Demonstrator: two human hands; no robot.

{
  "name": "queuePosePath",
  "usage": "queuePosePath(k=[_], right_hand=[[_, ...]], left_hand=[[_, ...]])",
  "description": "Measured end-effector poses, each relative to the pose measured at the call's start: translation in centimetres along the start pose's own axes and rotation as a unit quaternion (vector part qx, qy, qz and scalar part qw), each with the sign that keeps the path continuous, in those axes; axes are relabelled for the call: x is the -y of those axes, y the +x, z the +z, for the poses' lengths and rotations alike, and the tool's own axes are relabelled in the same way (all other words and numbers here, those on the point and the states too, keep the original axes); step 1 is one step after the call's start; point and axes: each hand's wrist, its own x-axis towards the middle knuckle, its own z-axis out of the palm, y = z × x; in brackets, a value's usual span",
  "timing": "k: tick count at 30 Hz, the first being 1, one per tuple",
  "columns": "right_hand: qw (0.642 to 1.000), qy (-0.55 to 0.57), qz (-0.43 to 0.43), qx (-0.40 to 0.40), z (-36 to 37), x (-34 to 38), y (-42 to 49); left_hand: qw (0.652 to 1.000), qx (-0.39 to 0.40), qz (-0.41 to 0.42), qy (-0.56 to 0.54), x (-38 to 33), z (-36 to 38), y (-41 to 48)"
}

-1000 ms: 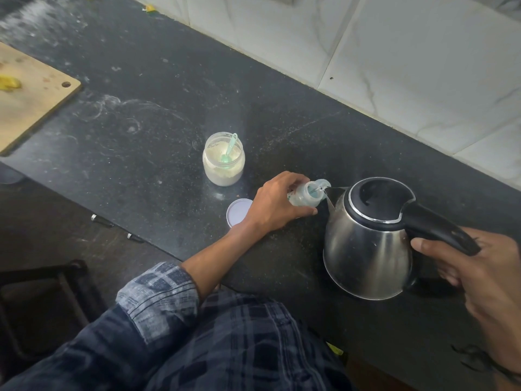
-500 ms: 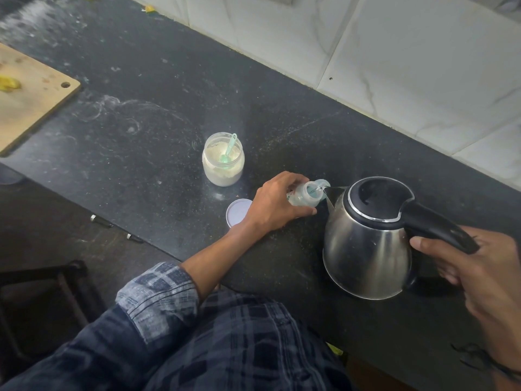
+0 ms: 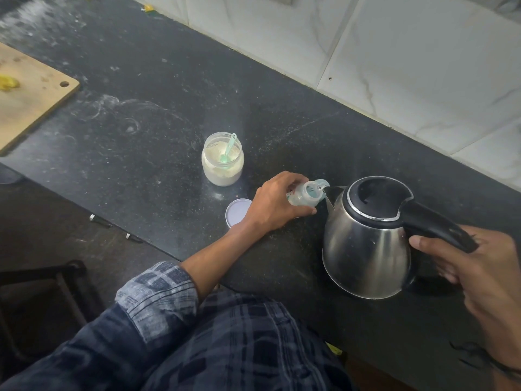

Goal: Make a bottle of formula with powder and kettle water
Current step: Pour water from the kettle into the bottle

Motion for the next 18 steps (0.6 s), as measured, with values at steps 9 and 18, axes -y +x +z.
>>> queuePosePath(k=[9,18], right_hand=[[1.000,-0.012,-0.004,-0.009,-0.06,-0.20,0.12],[1.000,-0.010,-0.002,-0.008,-0.06,0.00,-0.08]], left_hand=[[1.000,-0.005,0.001,-0.006,-0.09,0.11,-0.01],[1.000,-0.001,-0.001,0.000,-0.15,0.02,-0.09]])
